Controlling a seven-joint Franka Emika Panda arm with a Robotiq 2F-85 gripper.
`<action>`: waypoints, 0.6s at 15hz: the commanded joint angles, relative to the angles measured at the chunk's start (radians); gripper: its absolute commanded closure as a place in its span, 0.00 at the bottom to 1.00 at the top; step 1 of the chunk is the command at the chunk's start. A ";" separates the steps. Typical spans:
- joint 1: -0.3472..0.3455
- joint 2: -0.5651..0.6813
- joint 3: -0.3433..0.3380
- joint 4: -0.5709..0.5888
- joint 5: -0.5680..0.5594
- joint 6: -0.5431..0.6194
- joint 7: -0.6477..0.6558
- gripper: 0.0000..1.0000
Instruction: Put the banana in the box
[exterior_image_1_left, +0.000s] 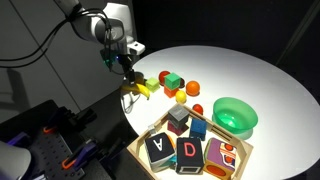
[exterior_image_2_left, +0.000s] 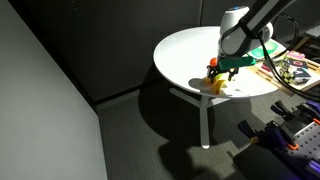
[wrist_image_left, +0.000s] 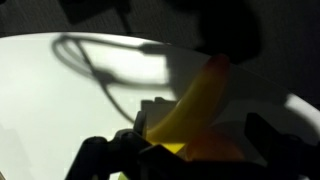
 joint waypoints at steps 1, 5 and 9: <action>-0.002 0.031 -0.004 0.030 0.014 0.008 0.003 0.00; 0.002 0.057 -0.011 0.046 0.012 0.010 0.007 0.00; 0.003 0.075 -0.016 0.056 0.013 0.008 0.006 0.00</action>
